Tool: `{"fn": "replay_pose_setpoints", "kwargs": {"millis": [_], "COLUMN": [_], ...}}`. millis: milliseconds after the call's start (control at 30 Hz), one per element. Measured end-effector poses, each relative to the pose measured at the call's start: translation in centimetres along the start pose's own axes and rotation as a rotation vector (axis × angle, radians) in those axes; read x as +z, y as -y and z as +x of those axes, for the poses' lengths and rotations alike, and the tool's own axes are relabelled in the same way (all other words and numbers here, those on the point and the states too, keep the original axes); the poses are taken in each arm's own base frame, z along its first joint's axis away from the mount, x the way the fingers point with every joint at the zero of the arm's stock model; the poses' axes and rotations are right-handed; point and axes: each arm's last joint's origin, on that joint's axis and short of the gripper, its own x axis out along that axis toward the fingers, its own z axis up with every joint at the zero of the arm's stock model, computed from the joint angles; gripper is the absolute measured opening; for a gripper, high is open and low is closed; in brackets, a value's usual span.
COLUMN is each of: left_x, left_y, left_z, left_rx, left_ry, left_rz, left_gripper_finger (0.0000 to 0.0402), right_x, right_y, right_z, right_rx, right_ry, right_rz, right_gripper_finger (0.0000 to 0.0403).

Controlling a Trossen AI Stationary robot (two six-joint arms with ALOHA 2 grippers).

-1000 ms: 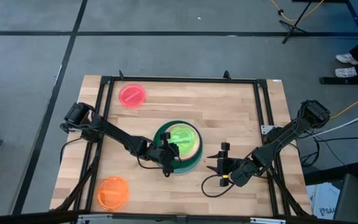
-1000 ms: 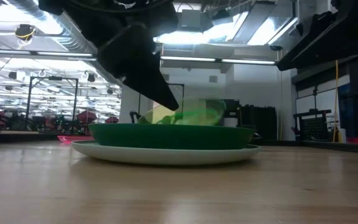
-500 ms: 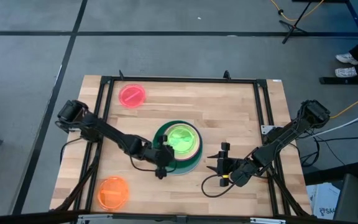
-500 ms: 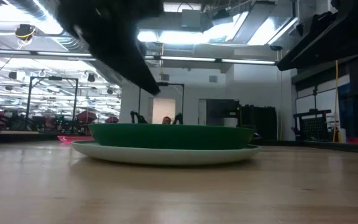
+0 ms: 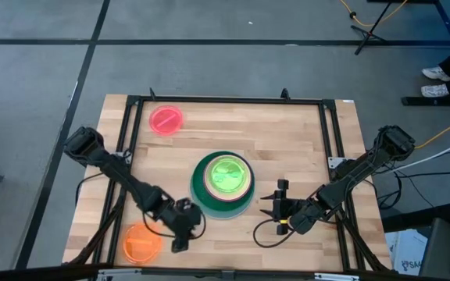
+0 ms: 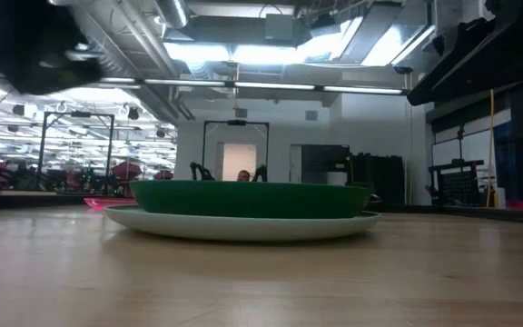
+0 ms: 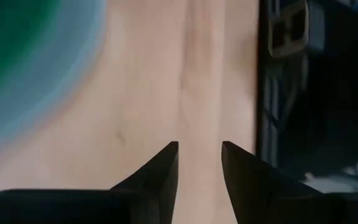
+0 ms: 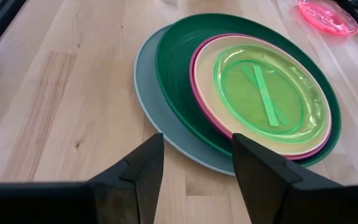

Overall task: Stack plastic plates
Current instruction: Stack the transparent orange plate on top of the transparent green plate

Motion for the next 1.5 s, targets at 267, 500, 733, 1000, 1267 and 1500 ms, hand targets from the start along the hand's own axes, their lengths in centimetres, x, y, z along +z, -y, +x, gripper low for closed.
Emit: {"fn": "replay_pose_setpoints", "kwargs": {"millis": [267, 500, 733, 1000, 1267, 1500], "left_x": [-4.4, -7.2, -7.3, -7.7, -9.8, -11.0], "left_y": [1.5, 1.3, 0.6, -0.9, -3.6, -4.5], "left_z": [-0.4, -1.3, -3.9, -7.0, -6.4, -5.7], "left_rx": [0.075, 0.217, 0.305, 0.312, 0.240, 0.230], "left_ry": [-0.206, -0.393, -0.335, -0.220, -0.252, -0.318], "left_rz": [-0.195, -0.298, -0.294, -0.316, -0.363, -0.257], "left_gripper_finger": [0.0115, 0.0115, 0.0115, 0.0115, 0.0115, 0.0115], "right_x": [0.0, 0.0, 0.0, 0.0, 0.0, 0.0], "right_y": [0.0, 0.0, 0.0, 0.0, 0.0, 0.0], "right_z": [0.0, 0.0, 0.0, 0.0, 0.0, 0.0], "right_rx": [-0.002, -0.004, -0.003, -0.003, -0.003, -0.004], "right_ry": [0.001, 0.001, 0.001, 0.001, 0.001, 0.001], "right_rz": [-0.042, -0.075, -0.087, -0.090, -0.089, -0.088], "right_gripper_finger": [0.0182, 0.0182, 0.0182, 0.0182, 0.0182, 0.0182]}}
